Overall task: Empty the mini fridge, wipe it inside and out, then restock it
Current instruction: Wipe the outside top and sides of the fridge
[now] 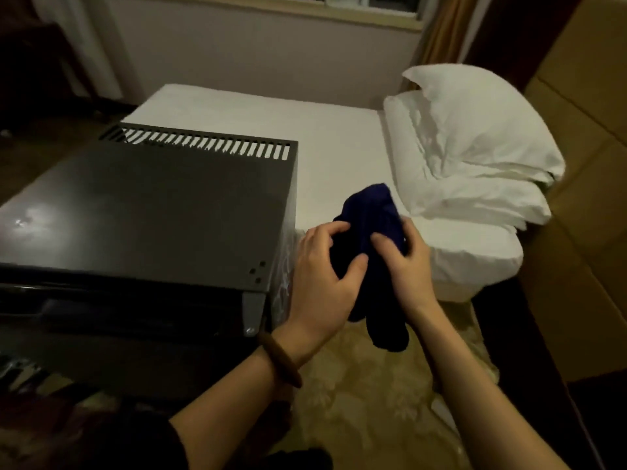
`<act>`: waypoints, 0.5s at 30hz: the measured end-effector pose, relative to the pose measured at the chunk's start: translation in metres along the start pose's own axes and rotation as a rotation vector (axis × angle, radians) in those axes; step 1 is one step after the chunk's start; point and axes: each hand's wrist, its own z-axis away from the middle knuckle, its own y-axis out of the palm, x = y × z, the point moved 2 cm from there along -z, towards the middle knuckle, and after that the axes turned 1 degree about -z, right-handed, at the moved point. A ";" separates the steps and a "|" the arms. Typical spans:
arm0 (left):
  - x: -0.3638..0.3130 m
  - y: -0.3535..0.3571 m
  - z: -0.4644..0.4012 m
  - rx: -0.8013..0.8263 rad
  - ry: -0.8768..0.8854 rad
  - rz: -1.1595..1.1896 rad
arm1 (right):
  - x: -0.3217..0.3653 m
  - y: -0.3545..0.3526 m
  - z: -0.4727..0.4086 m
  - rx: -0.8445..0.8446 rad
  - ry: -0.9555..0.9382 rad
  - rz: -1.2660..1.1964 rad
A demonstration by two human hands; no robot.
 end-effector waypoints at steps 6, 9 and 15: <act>-0.006 0.043 -0.023 -0.069 -0.116 0.016 | -0.010 -0.031 -0.041 0.168 0.040 -0.016; -0.011 0.065 -0.024 -0.154 -0.147 -0.009 | -0.013 -0.051 -0.056 0.269 0.028 -0.020; -0.034 0.122 0.006 -0.391 -0.230 -0.140 | -0.024 -0.107 -0.063 0.493 0.019 -0.041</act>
